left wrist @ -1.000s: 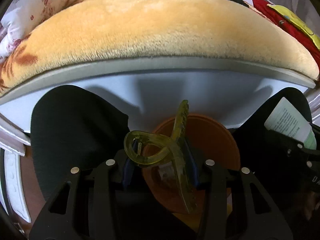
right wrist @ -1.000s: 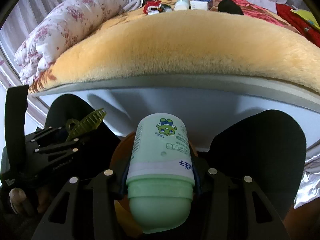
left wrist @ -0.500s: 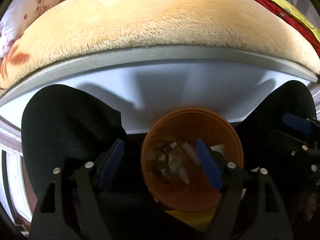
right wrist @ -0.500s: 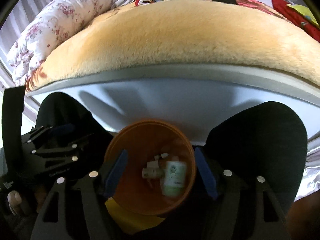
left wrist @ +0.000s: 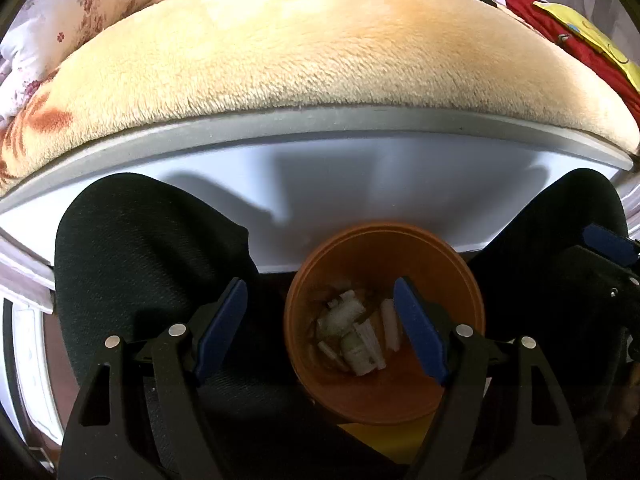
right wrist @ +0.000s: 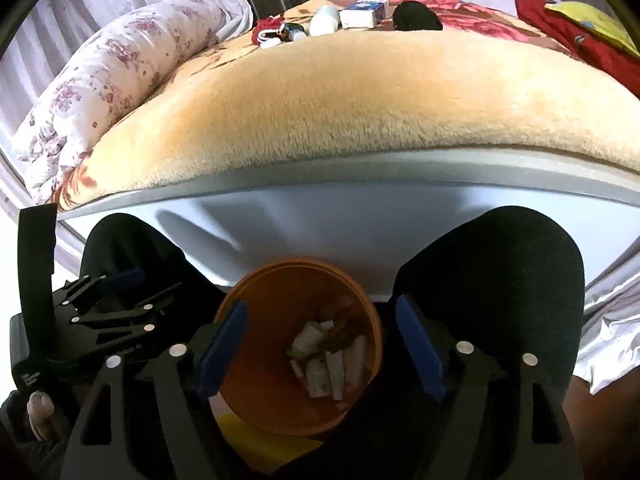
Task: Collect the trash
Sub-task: 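Open both grippers over the orange bin to drop clip and bottle, then grasp the black fuzzy ball with the right gripper while the left grasps the white square charm, then lower both grippers into the orange bin and open them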
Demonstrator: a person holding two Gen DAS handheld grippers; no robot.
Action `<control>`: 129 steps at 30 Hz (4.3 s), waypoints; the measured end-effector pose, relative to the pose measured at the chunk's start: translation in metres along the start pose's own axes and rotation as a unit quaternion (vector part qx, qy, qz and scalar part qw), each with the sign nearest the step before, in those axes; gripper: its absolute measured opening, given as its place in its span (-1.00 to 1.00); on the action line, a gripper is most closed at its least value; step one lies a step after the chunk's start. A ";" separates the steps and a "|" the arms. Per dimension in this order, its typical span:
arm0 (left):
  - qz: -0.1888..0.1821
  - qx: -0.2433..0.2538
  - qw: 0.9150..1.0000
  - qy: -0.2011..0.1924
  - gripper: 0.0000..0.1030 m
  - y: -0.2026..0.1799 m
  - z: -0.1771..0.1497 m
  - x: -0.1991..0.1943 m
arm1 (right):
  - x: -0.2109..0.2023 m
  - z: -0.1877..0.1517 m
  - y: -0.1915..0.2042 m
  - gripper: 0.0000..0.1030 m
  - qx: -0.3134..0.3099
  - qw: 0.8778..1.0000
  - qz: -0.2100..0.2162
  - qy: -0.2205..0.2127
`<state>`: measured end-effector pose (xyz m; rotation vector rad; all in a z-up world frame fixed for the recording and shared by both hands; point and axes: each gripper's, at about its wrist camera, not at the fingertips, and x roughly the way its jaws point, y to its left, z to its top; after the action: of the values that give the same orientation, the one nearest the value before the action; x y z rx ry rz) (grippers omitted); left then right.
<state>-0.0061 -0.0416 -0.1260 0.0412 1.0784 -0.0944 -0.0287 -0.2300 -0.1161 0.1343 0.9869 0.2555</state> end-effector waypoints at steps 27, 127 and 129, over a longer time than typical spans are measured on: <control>-0.025 -0.055 0.986 -0.154 0.76 0.046 0.129 -0.069 | 0.005 0.262 -0.083 0.82 -0.022 0.990 -0.089 -0.104; -0.068 0.042 0.993 -0.088 -0.27 0.006 0.014 -0.058 | -0.031 0.024 0.030 -0.05 -0.070 0.996 0.043 -0.028; -0.070 0.035 0.995 -0.066 -0.27 0.006 0.005 -0.046 | -0.016 0.009 0.029 -0.05 -0.063 0.997 0.038 0.001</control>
<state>-0.0224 -0.0338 -0.0830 0.0220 0.9453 -0.2571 -0.0340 -0.2068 -0.0921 0.0558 0.9653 0.3870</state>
